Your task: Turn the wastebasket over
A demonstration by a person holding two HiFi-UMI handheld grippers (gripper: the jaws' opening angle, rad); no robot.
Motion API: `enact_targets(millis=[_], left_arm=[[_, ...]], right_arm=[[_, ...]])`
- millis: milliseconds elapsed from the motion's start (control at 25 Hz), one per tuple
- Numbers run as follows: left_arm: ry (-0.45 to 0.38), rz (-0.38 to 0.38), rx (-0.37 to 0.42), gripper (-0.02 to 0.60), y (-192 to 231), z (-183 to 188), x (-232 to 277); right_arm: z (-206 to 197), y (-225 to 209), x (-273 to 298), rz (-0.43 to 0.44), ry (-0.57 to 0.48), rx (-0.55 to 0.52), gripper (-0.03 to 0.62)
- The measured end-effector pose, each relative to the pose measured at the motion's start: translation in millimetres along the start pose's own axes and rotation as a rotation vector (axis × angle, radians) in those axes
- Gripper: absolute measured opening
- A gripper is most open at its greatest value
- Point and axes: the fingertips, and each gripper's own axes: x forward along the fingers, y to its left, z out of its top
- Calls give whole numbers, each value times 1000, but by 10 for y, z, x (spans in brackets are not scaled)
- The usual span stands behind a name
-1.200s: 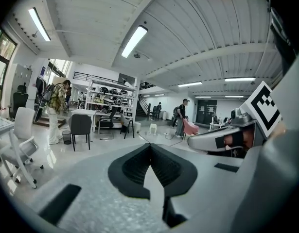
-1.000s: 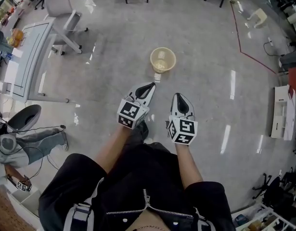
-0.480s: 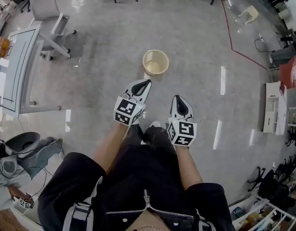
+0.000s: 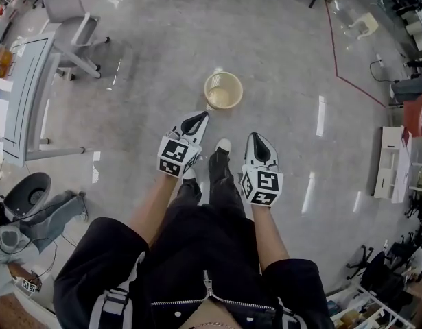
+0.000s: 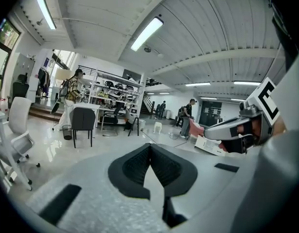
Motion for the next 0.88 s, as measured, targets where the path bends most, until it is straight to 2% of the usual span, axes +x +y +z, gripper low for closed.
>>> enact_targets(millis=[200, 360, 600, 760, 880], left_arm=[[8, 22, 29, 6, -43, 77, 375], [48, 48, 19, 6, 90, 138, 851], [51, 82, -6, 6, 335, 145, 1457], [48, 90, 18, 6, 579, 74, 1804], [45, 87, 26, 6, 776, -158, 1938]], right_arm=[[36, -310, 294, 40, -11, 33, 11], [233, -582, 686, 78, -2, 33, 11], [303, -881, 1312, 145, 31, 11, 11], [217, -1041, 1791, 172, 44, -10, 11], [11, -1076, 2090, 167, 32, -24, 11]])
